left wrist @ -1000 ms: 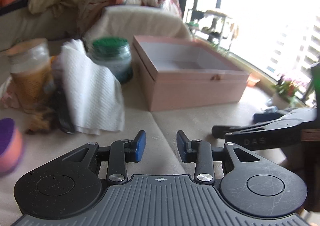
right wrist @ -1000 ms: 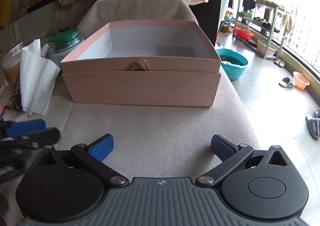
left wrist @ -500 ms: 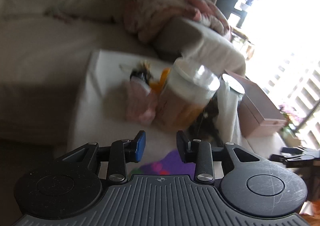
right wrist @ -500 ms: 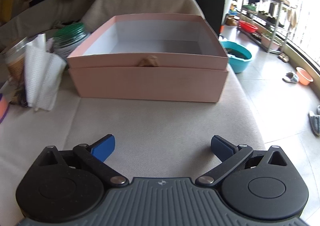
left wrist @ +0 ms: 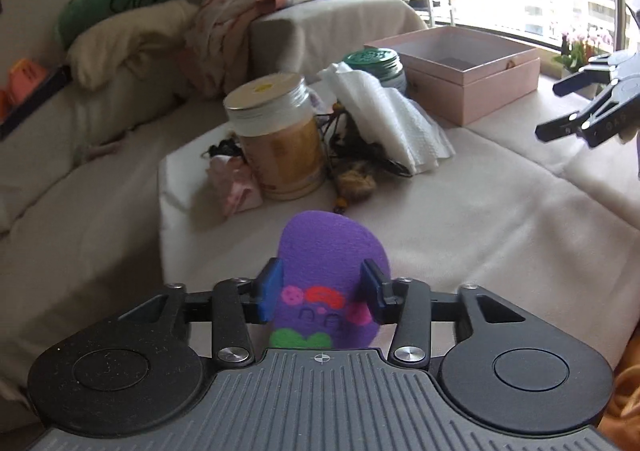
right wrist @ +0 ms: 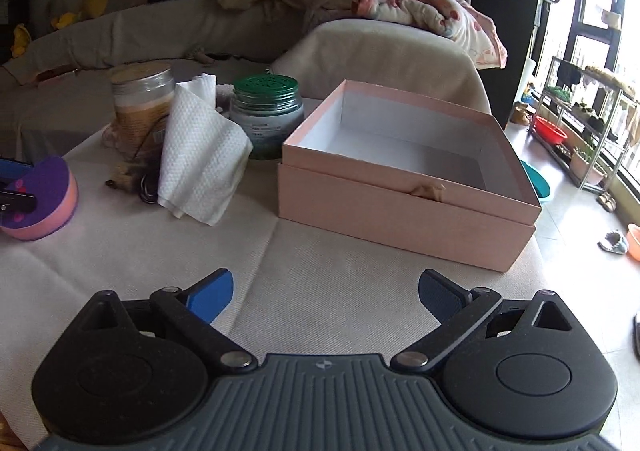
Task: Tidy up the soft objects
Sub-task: 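Grasp the purple sponge with the left gripper, then carry the sponge into the pink box while the right gripper drops in the tissue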
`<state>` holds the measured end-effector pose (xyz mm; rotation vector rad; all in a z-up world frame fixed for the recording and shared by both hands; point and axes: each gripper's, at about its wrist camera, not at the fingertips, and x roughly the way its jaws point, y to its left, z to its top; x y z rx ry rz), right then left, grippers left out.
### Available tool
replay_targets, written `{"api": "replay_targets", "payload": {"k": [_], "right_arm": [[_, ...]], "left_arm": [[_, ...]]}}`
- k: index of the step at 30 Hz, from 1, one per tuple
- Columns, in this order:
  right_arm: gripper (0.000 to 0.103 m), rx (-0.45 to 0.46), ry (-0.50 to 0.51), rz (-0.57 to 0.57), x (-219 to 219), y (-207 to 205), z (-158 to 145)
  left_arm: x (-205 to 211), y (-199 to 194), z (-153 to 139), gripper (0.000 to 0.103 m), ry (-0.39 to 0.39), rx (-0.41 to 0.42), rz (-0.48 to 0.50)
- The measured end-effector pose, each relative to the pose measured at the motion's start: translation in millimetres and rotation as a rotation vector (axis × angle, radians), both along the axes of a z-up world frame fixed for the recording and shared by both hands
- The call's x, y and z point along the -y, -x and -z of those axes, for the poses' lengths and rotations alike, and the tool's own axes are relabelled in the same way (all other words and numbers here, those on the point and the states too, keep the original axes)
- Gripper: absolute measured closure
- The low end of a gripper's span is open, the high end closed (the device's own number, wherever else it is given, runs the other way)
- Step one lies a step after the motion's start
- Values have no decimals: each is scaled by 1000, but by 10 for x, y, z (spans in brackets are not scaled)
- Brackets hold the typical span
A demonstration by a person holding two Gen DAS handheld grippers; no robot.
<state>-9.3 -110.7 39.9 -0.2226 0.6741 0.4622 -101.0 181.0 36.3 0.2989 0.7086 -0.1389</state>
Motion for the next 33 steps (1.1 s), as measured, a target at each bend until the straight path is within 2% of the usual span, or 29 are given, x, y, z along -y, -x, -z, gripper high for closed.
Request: {"api": "replay_targets", "payload": {"k": [1, 3, 6, 7, 12, 14, 18, 22, 23, 25, 26, 30, 32, 33], "right_arm": [[3, 0, -2, 0, -5, 8, 7], [3, -2, -7, -1, 2, 27, 14], [3, 10, -4, 2, 27, 64, 9], [3, 14, -2, 4, 37, 71, 11], [3, 20, -7, 6, 54, 83, 2], [3, 29, -3, -3, 28, 88, -14], [3, 73, 5, -54, -106, 85, -172], [5, 156, 20, -150, -423, 11, -467], [7, 170, 23, -163, -530, -29, -516], [23, 168, 12, -191, -781, -135, -570], [26, 147, 1, -201, -910, -195, -567], [42, 74, -13, -205, -1413, -453, -447], [59, 49, 23, -196, -1589, -588, -360], [84, 25, 38, -199, -1638, -654, -329]], "left_arm": [[3, -23, 16, 41, 5, -17, -4], [6, -44, 43, 25, 10, -50, 1], [38, -124, 150, 24, -38, -93, -15], [14, -153, 176, 24, -31, -104, -35], [-247, -252, 170, 31, 175, -116, -131], [-320, -257, 158, 31, 224, -120, -145], [-438, -205, 56, 32, 307, -68, -183], [-638, -157, -144, 32, 437, 46, -258], [-675, -144, -182, 32, 454, 78, -278], [-723, -130, -240, 32, 481, 133, -311], [-745, -132, -262, 32, 498, 149, -326], [-803, -191, -323, 32, 523, 162, -359], [-834, -217, -354, 32, 519, 173, -367], [-860, -236, -380, 32, 515, 181, -376]]}}
